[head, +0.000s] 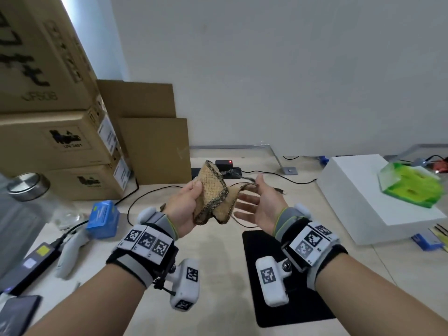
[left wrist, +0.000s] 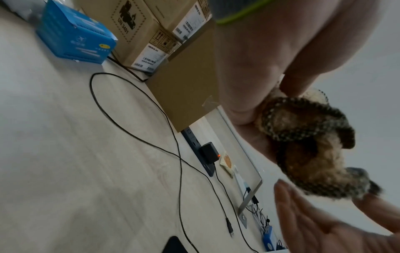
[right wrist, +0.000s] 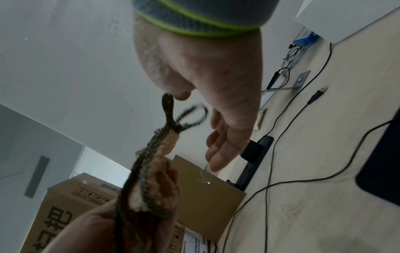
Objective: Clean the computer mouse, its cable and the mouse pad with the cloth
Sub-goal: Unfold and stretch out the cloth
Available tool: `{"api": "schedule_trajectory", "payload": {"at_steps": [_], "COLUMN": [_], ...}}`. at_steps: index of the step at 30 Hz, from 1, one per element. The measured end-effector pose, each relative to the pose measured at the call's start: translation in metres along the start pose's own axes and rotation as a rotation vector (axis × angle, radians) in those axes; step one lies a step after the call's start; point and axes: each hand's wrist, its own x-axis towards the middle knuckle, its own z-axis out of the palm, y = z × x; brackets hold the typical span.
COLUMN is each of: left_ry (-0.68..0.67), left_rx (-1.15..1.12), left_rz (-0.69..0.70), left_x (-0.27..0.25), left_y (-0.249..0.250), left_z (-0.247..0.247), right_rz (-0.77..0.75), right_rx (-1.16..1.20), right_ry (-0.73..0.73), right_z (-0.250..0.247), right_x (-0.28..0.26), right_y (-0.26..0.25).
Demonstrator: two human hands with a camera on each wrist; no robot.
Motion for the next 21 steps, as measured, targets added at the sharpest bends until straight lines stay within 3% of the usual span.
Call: {"api": "schedule_trajectory", "payload": {"at_steps": [5,10,17,21], "left_ry": [-0.022,-0.046,0.216,0.254], "left_rx": [-0.117,-0.177,-0.084,-0.031], "left_rz": [0.016,-0.023,-0.040,-0.089], "left_x": [0.000,0.004,0.009,0.011], "left_y": [0.007,0.012,0.017,0.016], "left_z": [0.008,0.013,-0.003,-0.019], "right_rz": [0.036,-0.137,-0.488,-0.536], "right_rx": [-0.246,-0.336,-0.336,-0.274], "right_ry": [-0.094,-0.074,0.205,0.137], "right_z": [0.003,0.019,0.017,0.016], "right_x": [-0.002,-0.004,0.013,0.012], "right_y": [0.009,0.011,-0.012,-0.024]}}
